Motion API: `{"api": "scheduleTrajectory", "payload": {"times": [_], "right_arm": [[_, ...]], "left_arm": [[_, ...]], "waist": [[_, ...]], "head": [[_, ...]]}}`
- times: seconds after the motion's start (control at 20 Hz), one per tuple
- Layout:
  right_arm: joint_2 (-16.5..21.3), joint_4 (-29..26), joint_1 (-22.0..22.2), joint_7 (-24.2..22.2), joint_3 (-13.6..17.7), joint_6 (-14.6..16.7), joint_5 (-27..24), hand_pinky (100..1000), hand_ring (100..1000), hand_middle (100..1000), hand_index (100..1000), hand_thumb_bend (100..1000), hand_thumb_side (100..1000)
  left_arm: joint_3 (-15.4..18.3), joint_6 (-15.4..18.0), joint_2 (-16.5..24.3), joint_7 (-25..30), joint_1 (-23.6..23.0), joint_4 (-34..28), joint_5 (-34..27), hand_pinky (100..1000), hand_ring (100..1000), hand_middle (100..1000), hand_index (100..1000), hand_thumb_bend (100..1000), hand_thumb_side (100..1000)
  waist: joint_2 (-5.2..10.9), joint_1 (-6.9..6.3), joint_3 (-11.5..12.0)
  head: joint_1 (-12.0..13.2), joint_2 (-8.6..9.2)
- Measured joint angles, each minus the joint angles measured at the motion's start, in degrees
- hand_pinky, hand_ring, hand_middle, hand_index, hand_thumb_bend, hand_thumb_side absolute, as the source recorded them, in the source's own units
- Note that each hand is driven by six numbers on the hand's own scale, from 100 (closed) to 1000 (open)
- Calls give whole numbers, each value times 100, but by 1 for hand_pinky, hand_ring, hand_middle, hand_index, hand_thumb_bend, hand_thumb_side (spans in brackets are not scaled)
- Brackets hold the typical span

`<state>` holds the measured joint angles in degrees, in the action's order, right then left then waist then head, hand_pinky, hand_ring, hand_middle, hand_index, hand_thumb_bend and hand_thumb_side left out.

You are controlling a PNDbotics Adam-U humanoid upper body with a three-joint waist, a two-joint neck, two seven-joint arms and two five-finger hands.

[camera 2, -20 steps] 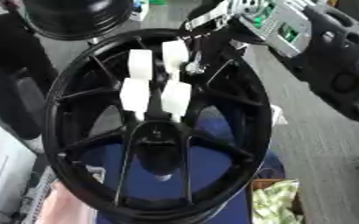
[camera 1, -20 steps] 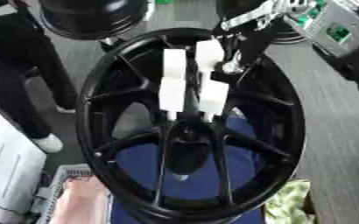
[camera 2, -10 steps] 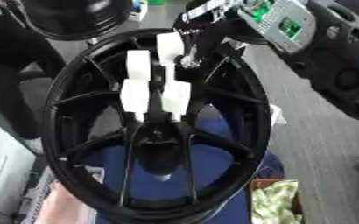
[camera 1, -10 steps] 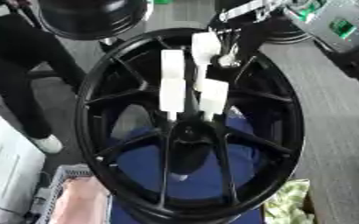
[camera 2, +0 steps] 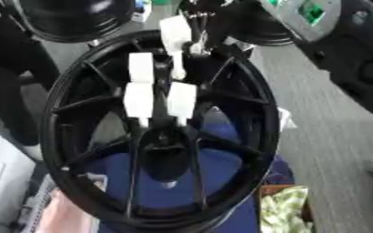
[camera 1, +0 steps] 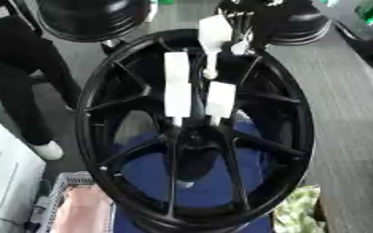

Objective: Pull the pin out of the wheel hub.

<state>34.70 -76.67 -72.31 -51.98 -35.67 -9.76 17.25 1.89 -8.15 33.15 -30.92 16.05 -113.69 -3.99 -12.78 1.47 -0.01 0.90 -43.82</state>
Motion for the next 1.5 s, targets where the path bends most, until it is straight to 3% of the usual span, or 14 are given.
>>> {"api": "scheduleTrajectory", "payload": {"times": [0.4,0.65,0.95,1.2,1.5], "right_arm": [[552,-426,49,14,295,-215,-236,756,686,506,590,100,269],[1164,-760,438,77,741,-355,-372,757,682,505,588,100,250],[2169,-1137,1520,499,1495,-519,-633,758,680,506,589,100,236],[2946,-1323,2765,1002,2161,-624,-834,759,685,510,593,100,241],[3379,-1415,3918,1594,2871,-624,-989,762,691,512,595,100,246]], "left_arm": [[6,-19,9,-22,-44,0,25,652,867,708,771,441,777],[37,-14,37,-58,-90,0,49,652,867,708,771,442,776],[74,-11,61,-104,-114,0,75,652,867,707,771,441,776],[78,-8,62,-124,-118,0,87,652,868,707,771,442,776],[132,13,62,-168,-117,0,96,652,868,707,771,443,775]], "waist": [[0,0,-87],[0,0,-116],[0,0,-106],[-56,0,-64],[-98,0,-56]], "head": [[107,0],[207,0],[280,0],[299,0],[352,0]]}}
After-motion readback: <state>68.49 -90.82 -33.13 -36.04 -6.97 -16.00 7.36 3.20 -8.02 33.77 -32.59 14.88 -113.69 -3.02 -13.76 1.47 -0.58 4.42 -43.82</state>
